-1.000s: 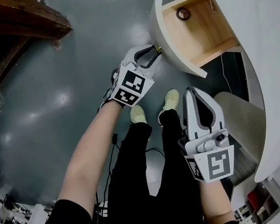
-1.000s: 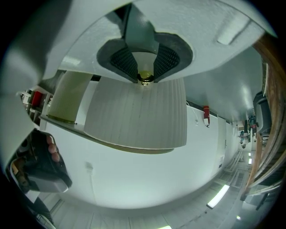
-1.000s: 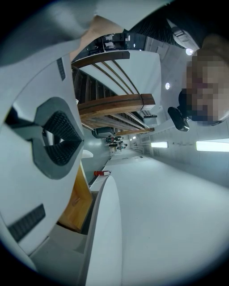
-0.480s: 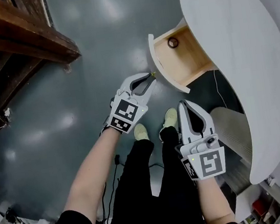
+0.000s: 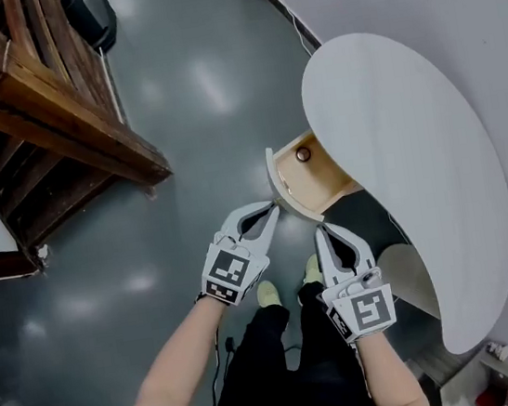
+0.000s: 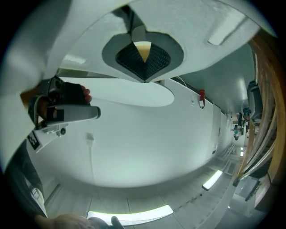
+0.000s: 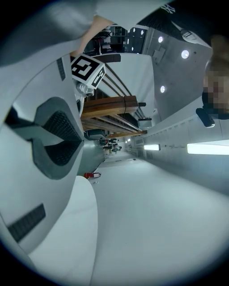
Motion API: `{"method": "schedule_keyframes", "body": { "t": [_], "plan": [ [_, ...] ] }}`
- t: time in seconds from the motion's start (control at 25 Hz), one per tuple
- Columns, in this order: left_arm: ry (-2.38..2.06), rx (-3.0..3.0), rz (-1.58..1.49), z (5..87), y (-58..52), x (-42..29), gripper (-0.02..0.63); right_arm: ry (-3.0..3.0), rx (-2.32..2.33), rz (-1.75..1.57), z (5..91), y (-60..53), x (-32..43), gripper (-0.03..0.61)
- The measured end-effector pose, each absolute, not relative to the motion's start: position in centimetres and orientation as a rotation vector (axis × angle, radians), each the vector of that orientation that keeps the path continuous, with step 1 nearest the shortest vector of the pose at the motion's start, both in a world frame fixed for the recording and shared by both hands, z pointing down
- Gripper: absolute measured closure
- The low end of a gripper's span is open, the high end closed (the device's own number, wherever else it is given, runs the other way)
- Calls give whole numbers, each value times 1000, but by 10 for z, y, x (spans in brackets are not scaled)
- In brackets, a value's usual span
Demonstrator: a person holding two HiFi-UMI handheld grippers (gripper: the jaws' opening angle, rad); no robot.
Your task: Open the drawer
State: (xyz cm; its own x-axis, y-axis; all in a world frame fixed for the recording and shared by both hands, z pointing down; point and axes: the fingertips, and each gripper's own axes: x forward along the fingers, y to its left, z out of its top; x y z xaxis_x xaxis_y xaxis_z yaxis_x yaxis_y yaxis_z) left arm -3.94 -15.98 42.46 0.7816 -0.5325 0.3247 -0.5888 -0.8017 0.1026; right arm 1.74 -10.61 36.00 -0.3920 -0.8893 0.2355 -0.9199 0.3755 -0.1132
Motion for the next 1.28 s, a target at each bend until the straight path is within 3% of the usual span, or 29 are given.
{"method": "schedule_keyframes", "body": {
  "t": [0.72, 1.28],
  "plan": [
    [-960, 2740, 242, 218, -120, -20, 604, -2580, 1619, 260, 202, -111, 21, 563],
    [-1007, 2768, 148, 156, -120, -11, 604, -2635, 1620, 154, 145, -110, 26, 563]
  ]
}}
